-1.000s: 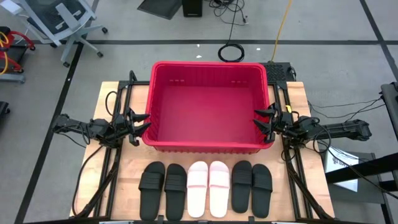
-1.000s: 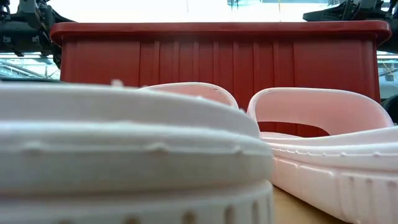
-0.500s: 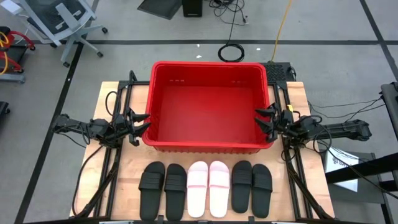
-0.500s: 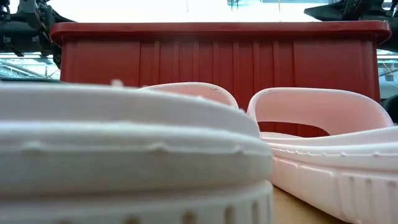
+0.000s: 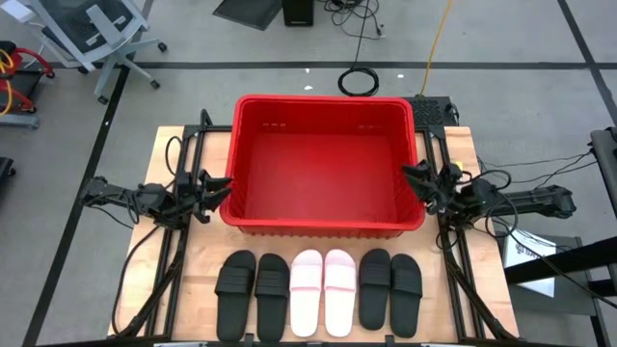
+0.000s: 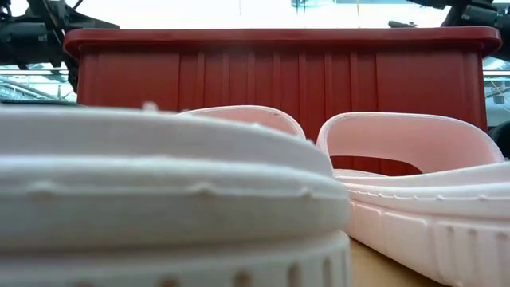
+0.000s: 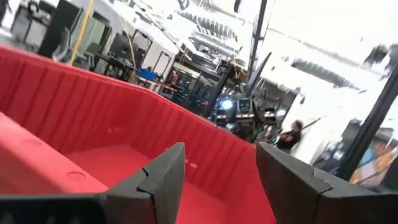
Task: Pick and place slides into bin
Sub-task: Put the black slides into the red bin
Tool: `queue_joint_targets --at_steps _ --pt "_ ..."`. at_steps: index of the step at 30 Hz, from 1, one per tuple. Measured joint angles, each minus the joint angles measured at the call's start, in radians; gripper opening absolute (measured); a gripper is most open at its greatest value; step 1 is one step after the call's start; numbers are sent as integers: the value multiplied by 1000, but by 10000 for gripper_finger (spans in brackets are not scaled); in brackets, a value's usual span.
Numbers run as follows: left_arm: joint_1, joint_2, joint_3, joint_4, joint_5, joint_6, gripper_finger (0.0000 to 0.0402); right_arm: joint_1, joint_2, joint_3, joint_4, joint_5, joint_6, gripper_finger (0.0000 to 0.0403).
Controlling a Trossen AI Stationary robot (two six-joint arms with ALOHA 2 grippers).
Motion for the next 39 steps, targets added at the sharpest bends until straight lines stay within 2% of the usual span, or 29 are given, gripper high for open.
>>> queue_joint_targets --at_steps 3,7,17,26,39 --pt "0 -1 0 4 1 -95 205 0 0 0 46 -10 150 206" --pt "0 -1 1 16 6 -181 205 -2 0 0 35 24 169 206" --pt "0 0 0 112 13 -326 205 -2 0 0 52 32 215 206" --pt "0 0 0 135 26 -346 205 -2 0 0 56 76 184 206" --pt "0 0 0 187 27 -398 205 -2 0 0 148 114 247 206"
